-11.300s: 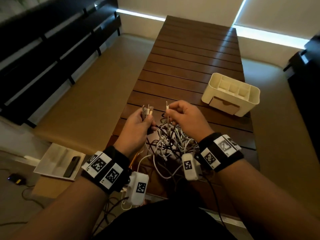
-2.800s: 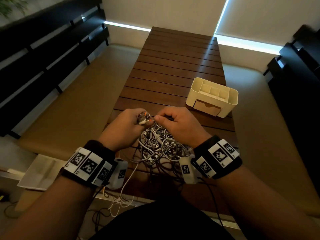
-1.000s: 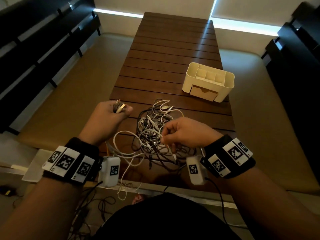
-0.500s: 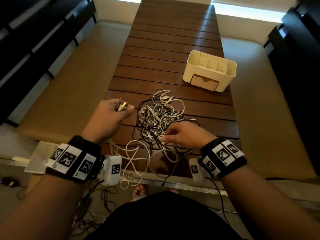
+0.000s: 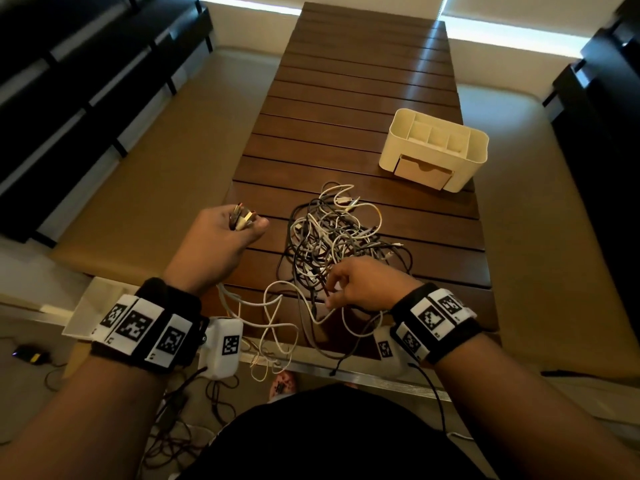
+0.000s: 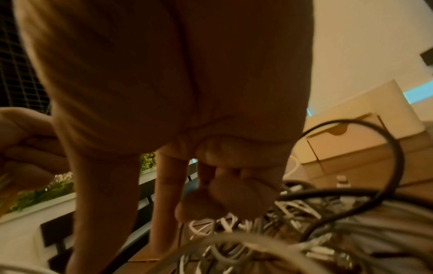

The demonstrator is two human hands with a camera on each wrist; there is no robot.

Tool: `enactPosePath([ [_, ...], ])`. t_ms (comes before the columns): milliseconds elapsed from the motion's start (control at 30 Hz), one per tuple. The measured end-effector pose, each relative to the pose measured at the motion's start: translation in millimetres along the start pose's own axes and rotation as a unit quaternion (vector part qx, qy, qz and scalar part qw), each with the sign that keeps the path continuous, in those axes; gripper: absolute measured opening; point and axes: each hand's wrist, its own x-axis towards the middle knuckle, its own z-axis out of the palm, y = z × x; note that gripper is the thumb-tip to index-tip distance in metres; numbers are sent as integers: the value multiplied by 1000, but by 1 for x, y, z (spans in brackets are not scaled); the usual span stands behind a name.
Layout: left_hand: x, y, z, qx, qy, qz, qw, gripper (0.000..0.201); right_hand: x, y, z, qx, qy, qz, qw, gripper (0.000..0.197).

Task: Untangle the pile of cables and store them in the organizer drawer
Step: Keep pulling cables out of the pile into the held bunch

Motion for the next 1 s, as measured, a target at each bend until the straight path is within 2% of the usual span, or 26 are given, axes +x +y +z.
enactPosePath([
  [67,-1,-2,0,0,3,-2,1000,37,-2,4,-3,-37,-21,12,999,22],
  [167,0,-5,0,-9,2,-3,1000,37,-5,8,-9,-33,-34,17,999,15],
  [333,2,-8,-2,-24,2,-5,1000,37,-12,8,-15,-10,-34,-24,999,11],
  [400,2,-9,-3,-26,4,-7,1000,38,-14,8,-14,50,-16,-53,997,7],
  [433,1,-9,-4,-26,7,-7,1000,38,-16,7,-13,120,-15,-69,990,6],
  [467,1,-9,-5,-26,9,-7,1000,38,-17,5,-12,210,-28,-88,973,7],
  [533,0,-8,-8,-33,12,-8,999,39,-20,-1,-10,402,-92,-121,903,10],
  [567,0,-7,-11,-39,13,-9,999,40,-20,-5,-9,462,-128,-130,868,11],
  [600,0,-6,-13,-42,16,-8,999,40,-21,-8,-8,486,-155,-132,850,11],
  [633,0,-4,-16,-40,20,-7,999,39,-20,-10,-6,483,-174,-128,849,12],
  [733,-1,-1,-24,-38,30,0,999,38,-17,-13,1,394,-207,-93,891,15],
  [833,-2,0,-27,-45,32,-1,998,37,-13,-12,10,218,-233,-33,947,14],
  [933,-2,0,-25,-44,30,0,999,36,-10,-12,13,66,-256,25,964,19],
  [1000,-3,1,-24,-37,30,-1,999,36,-7,-10,12,-4,-214,30,976,20],
])
